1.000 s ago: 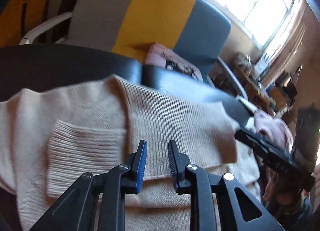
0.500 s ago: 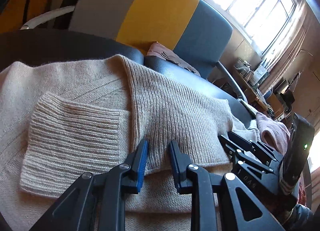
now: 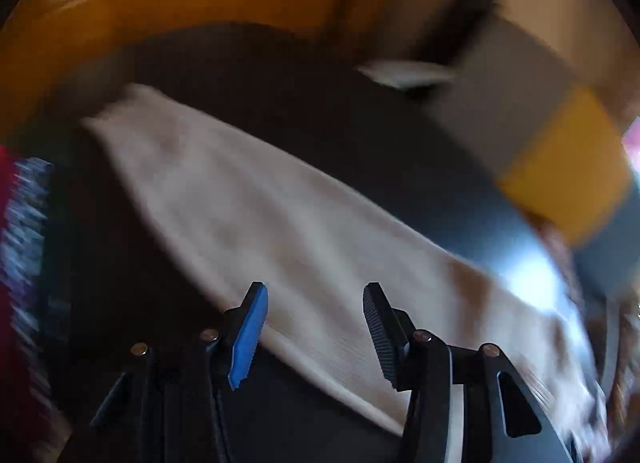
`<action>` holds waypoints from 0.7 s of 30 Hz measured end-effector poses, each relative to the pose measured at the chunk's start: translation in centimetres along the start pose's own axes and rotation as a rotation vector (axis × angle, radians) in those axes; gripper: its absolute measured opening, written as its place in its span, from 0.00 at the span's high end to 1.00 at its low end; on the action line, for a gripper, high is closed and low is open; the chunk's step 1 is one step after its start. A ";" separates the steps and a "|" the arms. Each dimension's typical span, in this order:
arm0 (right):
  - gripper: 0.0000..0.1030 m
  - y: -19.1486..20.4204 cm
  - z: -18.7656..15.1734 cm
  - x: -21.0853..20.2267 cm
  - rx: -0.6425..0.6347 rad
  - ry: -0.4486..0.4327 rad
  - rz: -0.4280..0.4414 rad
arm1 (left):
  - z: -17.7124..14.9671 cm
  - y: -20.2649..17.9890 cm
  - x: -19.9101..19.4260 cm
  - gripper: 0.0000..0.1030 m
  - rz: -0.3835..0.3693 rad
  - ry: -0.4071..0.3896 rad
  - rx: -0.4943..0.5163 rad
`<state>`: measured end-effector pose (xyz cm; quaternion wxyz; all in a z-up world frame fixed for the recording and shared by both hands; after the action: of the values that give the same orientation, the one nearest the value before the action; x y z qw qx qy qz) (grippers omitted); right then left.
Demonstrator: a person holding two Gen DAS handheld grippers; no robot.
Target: Fold clothes
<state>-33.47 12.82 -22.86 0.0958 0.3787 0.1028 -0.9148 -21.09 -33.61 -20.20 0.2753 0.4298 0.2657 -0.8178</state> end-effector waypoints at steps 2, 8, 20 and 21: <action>0.60 0.0 0.0 0.1 0.000 0.000 -0.001 | 2.7 3.2 1.0 0.49 0.119 -0.015 -0.058; 0.59 0.0 -0.1 0.0 0.011 0.001 0.008 | 6.1 6.1 3.7 0.49 0.266 0.005 -0.107; 0.56 -0.3 0.0 0.2 0.028 0.000 0.017 | 5.7 4.6 5.5 0.89 0.269 0.007 -0.014; 0.56 -0.3 0.0 0.2 0.030 0.000 0.018 | 5.5 4.5 5.3 0.92 0.253 0.014 -0.021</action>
<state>-33.68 13.12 -23.02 0.0985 0.3811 0.0858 -0.9153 -23.65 -41.71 -22.90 0.3788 0.4627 0.2199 -0.7708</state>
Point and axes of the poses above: each gripper's, at about its wrist camera, not at the fingertips, and x roughly the way its jaws point, y to its left, z to its top, the point moved 6 cm from there along x, roughly the way its jaws point
